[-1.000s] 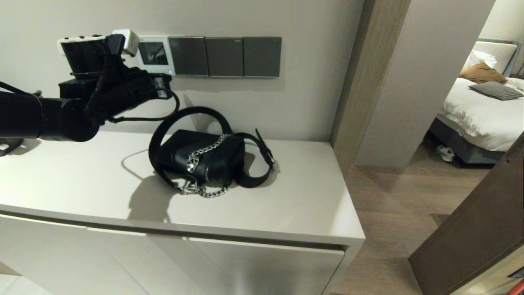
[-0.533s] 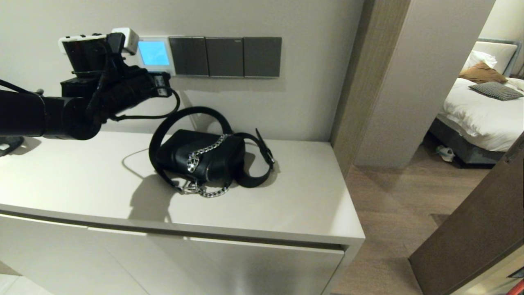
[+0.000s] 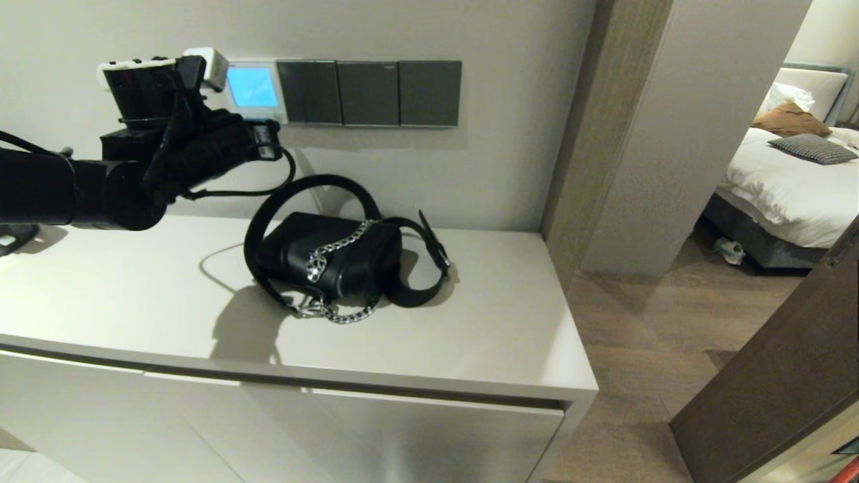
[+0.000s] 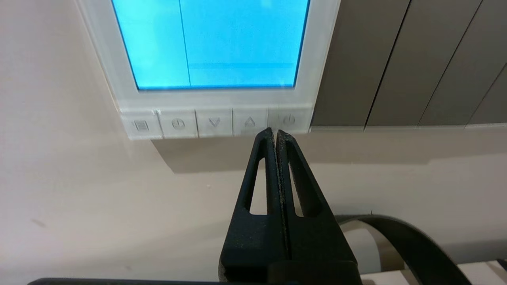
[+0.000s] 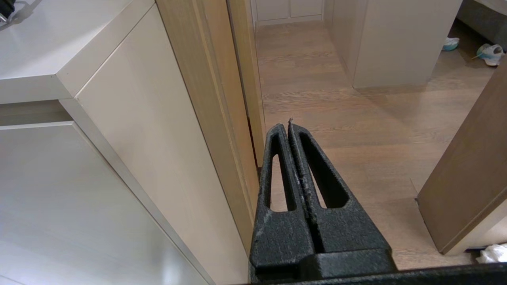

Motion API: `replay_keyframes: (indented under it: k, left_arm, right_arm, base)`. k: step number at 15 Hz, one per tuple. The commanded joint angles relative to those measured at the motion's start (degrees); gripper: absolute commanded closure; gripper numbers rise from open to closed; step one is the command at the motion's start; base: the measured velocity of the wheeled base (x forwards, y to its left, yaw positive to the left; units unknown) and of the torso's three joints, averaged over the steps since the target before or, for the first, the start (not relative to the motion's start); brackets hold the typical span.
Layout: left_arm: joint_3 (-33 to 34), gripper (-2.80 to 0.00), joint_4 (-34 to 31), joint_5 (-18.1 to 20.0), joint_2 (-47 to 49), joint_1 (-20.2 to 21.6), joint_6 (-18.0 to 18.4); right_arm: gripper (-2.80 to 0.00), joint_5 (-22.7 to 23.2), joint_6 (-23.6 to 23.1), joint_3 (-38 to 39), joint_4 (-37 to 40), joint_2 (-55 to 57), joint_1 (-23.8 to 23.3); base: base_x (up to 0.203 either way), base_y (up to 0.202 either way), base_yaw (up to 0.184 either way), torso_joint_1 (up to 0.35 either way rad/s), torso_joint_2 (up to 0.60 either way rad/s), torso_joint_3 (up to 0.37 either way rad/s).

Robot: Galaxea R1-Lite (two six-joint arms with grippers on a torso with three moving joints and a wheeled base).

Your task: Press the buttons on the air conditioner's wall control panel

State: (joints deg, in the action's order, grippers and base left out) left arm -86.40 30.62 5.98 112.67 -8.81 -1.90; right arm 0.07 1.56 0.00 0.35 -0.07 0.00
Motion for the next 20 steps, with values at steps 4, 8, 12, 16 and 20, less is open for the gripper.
replay_keyframes:
  k: [4, 8, 12, 16, 20]
  left_arm:
    - [3.67, 0.00, 2.53, -0.09, -2.98, -0.24, -0.03]
    - [7.75, 0.00, 2.61, -0.02, -8.98, -0.67, -0.03]
    - [15.37, 0.00, 2.62, -0.16, -17.92, -1.06, 0.12]
    - [28.61, 0.00, 4.29, -0.13, -28.59, -1.36, 0.44]
    - [41.50, 0.00, 6.49, 0.19, -41.99, 1.22, 1.32]
  right_arm:
    - [0.00, 0.01, 0.02, 0.09, 0.00, 0.07, 0.00]
    - [0.00, 0.01, 0.02, 0.09, 0.00, 0.07, -0.07]
    - [0.00, 0.01, -0.01, 0.09, 0.00, 0.07, 0.00]
    - [0.00, 0.01, 0.02, 0.09, 0.00, 0.07, 0.00]
    - [0.00, 0.01, 0.02, 0.09, 0.00, 0.07, 0.00]
  base:
    - [0.000, 0.000, 0.000, 0.000, 0.00, 0.000]
    - [0.000, 0.000, 0.000, 0.000, 0.00, 0.000]
    - [0.000, 0.000, 0.000, 0.000, 0.00, 0.000]
    - [0.000, 0.000, 0.000, 0.000, 0.00, 0.000]
    - [0.000, 0.000, 0.000, 0.000, 0.00, 0.000]
